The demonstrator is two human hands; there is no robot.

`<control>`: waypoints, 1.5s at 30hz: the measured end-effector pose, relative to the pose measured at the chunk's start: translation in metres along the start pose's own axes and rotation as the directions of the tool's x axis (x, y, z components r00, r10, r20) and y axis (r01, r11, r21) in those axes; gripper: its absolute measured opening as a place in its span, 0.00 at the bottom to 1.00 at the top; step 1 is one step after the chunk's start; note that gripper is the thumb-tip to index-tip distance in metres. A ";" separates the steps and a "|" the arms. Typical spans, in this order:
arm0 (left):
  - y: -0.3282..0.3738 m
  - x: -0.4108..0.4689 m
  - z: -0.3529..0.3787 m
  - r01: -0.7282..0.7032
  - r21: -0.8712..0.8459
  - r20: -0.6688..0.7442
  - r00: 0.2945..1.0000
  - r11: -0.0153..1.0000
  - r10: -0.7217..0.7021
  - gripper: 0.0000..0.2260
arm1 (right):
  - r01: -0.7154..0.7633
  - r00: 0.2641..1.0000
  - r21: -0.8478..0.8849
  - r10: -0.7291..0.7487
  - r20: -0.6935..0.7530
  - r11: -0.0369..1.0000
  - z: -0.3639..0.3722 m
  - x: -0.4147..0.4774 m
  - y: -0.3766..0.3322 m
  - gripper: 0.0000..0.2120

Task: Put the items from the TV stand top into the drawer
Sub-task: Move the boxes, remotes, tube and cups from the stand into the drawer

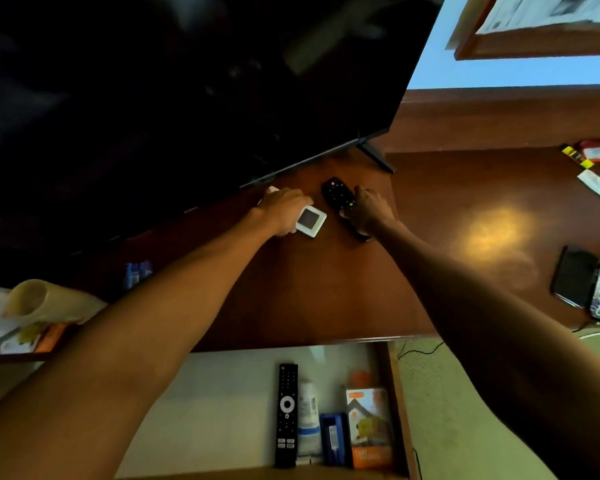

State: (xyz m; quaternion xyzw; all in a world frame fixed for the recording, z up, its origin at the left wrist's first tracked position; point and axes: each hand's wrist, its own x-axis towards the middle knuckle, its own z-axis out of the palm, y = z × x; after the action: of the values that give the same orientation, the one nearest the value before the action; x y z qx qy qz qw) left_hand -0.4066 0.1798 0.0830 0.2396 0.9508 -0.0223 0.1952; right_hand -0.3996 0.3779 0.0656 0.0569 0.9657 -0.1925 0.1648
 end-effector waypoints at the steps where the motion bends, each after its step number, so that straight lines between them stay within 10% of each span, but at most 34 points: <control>1: 0.002 -0.004 0.001 0.009 0.009 -0.009 1.000 1.000 -0.009 0.30 | -0.013 1.000 -0.008 0.013 0.013 1.000 0.000 -0.005 0.001 0.22; 8: 0.026 -0.079 0.023 0.158 -0.176 -0.111 0.977 0.972 -0.179 0.26 | -0.030 0.988 -0.026 0.033 0.153 0.999 0.005 -0.063 0.021 0.27; 12: 0.047 -0.148 0.038 0.186 -0.615 -0.136 0.932 0.767 -0.335 0.25 | 0.035 0.994 0.173 -0.052 0.099 0.984 0.008 -0.118 0.028 0.24; 17: 0.068 -0.242 0.063 0.161 -0.774 -0.162 0.885 0.612 -0.437 0.33 | 0.094 0.965 0.495 -0.202 0.170 0.864 0.018 -0.207 0.012 0.29; 27: 0.063 -0.350 0.156 0.219 -0.749 -0.066 0.915 0.626 -0.398 0.36 | 0.206 0.873 0.492 -0.386 0.298 0.846 0.093 -0.315 -0.025 0.49; 45: 0.010 -0.330 0.278 0.406 -0.742 0.084 0.846 0.534 -0.527 0.34 | 0.041 0.958 0.336 -0.132 0.254 0.941 0.255 -0.310 -0.067 0.50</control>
State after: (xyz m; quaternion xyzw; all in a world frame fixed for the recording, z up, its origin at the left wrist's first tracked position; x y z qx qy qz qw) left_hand -0.0348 0.0034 -0.0467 -0.1219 0.9172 0.3288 0.1893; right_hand -0.0443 0.2023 -0.0272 0.0135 0.8900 -0.3630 0.2756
